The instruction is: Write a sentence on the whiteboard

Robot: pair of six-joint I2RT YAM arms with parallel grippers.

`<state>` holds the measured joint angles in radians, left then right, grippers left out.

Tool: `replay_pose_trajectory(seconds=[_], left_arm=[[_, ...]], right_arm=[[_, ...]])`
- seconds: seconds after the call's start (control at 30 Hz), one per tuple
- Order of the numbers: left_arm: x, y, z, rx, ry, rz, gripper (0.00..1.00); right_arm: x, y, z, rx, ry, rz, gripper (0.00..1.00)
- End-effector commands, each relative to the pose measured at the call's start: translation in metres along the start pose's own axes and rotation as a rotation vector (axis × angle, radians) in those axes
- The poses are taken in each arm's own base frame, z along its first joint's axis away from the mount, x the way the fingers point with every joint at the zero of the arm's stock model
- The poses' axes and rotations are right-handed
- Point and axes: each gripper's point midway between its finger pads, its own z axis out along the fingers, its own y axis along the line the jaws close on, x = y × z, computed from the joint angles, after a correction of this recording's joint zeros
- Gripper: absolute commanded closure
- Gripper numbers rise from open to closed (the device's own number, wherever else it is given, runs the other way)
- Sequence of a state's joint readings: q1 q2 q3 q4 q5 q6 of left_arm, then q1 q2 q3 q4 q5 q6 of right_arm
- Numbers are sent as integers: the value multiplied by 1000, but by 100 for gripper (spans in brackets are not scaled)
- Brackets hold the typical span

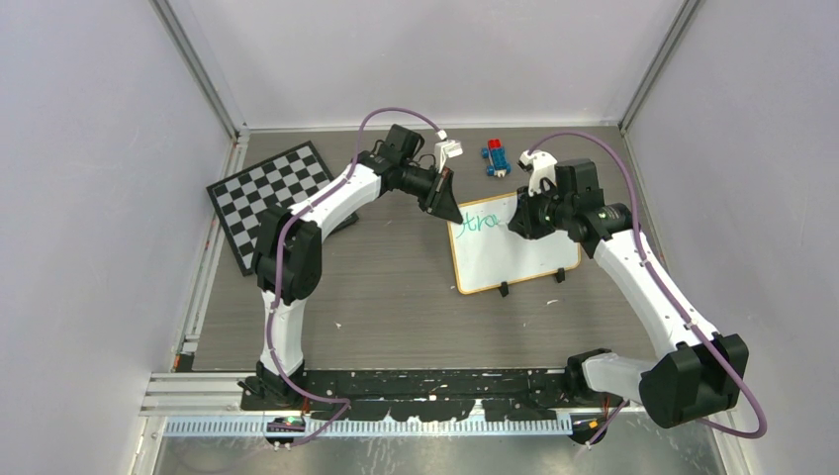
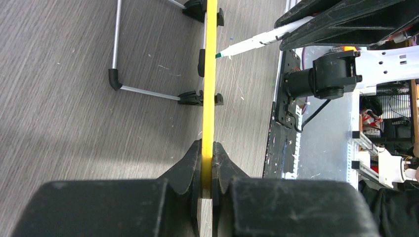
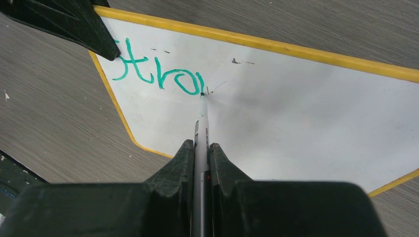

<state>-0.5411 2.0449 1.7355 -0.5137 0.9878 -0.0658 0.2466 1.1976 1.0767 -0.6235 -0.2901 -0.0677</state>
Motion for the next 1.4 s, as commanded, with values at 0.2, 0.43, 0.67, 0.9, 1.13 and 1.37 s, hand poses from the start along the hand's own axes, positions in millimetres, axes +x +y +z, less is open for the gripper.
replay_pose_trajectory(seconds=[0.2, 0.43, 0.67, 0.9, 1.13, 1.37], left_arm=[[-6, -8, -6, -7, -8, 32, 100], [-6, -8, -6, -10, -9, 35, 100], [-7, -7, -5, -8, -11, 30, 100], [-7, -7, -5, -5, -11, 28, 100], [-7, -7, -5, -8, -10, 29, 100], [-8, -8, -5, -3, -12, 28, 100]], right_arm=[[-42, -2, -6, 19, -123, 0, 100], [-42, -12, -10, 70, -129, -4, 100], [-29, -21, -13, 108, -110, 9, 100], [-12, -12, -8, 56, -58, 12, 100], [-3, -10, -5, 38, -20, 2, 100], [-23, -9, -25, 62, -92, -16, 100]])
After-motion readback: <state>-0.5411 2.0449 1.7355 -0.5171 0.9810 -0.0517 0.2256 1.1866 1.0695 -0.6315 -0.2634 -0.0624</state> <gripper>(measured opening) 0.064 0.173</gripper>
